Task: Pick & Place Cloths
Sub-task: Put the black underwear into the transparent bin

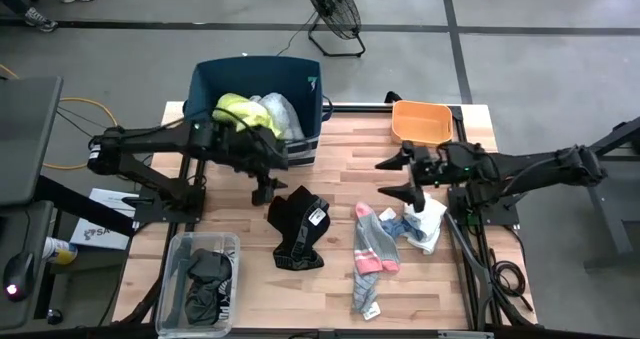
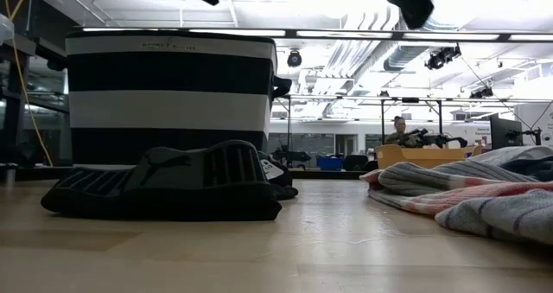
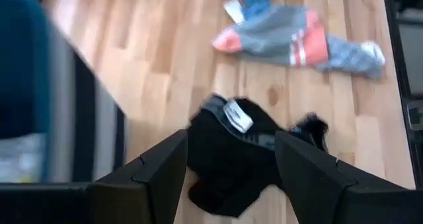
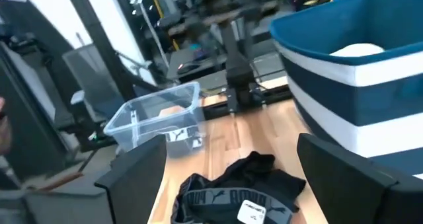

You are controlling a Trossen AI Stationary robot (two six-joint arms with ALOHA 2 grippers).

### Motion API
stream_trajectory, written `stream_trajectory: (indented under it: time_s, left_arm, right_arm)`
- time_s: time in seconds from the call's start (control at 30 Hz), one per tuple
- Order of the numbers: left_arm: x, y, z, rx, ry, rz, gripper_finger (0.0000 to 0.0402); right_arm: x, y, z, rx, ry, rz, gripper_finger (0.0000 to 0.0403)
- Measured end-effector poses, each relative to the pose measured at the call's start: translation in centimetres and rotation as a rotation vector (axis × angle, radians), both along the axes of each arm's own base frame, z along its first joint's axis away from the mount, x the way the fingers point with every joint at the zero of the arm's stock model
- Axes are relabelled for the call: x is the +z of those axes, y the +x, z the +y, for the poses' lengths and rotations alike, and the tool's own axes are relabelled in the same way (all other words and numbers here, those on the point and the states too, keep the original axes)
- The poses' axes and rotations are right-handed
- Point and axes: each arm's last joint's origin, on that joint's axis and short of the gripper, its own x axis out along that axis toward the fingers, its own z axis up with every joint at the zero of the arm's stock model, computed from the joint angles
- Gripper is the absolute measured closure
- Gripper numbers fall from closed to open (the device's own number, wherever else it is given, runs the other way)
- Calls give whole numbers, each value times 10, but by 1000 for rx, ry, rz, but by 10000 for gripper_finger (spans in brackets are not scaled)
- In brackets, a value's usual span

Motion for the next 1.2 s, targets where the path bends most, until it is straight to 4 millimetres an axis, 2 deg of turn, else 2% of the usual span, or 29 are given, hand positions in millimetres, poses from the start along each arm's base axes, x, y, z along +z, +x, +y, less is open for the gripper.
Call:
stream_trajectory:
  time_s: [0.1, 0.23, 0.53, 0.63, 0.83, 1.2]
  left_arm:
    - [-11, 4, -8, -32, 0, -4, 181]
    - [-36, 8, -17, -58, -4, 40, 181]
    - [-93, 18, -44, -91, -53, -2, 181]
    - [-104, 20, -49, -30, -50, -44, 181]
    - [-118, 27, -51, 219, -103, -36, 181]
    - [-161, 48, -54, 397, -187, 116, 181]
  right_arm:
    - [-8, -14, -2, -4, 10, -22, 71]
    - [-14, -26, -2, -3, 15, -45, 71]
    - [-18, -32, -2, -6, 1, -28, 71]
    - [-19, -31, -2, -6, -1, -21, 71]
    - [-21, -29, -2, -6, -2, -7, 71]
    - [-21, -28, -2, -5, -3, -1, 71]
